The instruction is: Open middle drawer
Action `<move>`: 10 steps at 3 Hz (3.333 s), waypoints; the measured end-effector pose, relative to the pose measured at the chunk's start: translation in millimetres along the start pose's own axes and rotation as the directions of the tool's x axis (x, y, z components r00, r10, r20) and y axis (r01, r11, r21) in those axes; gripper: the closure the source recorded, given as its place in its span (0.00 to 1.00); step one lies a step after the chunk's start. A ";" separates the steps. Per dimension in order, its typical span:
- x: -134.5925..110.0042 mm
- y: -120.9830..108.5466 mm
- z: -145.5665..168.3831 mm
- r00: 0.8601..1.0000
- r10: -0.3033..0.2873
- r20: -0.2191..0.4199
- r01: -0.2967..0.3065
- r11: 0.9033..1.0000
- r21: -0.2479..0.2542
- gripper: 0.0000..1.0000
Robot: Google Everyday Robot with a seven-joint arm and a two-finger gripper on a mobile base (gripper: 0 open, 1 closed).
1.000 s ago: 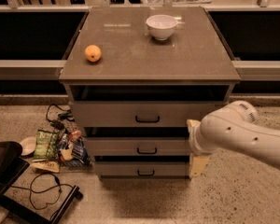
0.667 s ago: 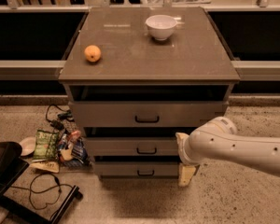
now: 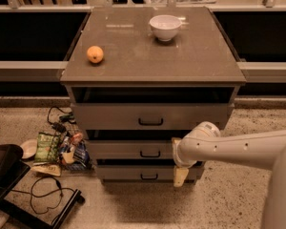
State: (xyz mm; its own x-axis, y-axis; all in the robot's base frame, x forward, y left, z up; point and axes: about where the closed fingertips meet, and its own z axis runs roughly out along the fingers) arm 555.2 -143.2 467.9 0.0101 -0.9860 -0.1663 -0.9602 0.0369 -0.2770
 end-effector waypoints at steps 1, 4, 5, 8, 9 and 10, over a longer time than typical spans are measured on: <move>11.0 -32.3 27.6 0.999 0.029 -0.042 -0.028 0.999 0.029 0.00; 23.3 -38.7 71.7 0.987 0.101 -0.125 -0.108 0.993 -0.044 0.50; 31.9 -26.5 63.5 0.980 0.146 -0.134 -0.154 0.987 -0.046 0.73; 30.0 -29.6 53.0 0.980 0.147 -0.134 -0.154 0.987 -0.046 0.83; 29.9 -29.7 52.4 0.980 0.147 -0.134 -0.154 0.987 -0.046 0.60; 29.9 -29.7 52.4 0.980 0.146 -0.134 -0.154 0.987 -0.046 0.29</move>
Offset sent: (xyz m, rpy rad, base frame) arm 0.0929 -0.0266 -0.0244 -0.0697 -0.0638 -0.0955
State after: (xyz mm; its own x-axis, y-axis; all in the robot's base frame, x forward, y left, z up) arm 598.7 -165.3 421.6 -0.1682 -0.9828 -0.0767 -0.9621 0.1806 -0.2043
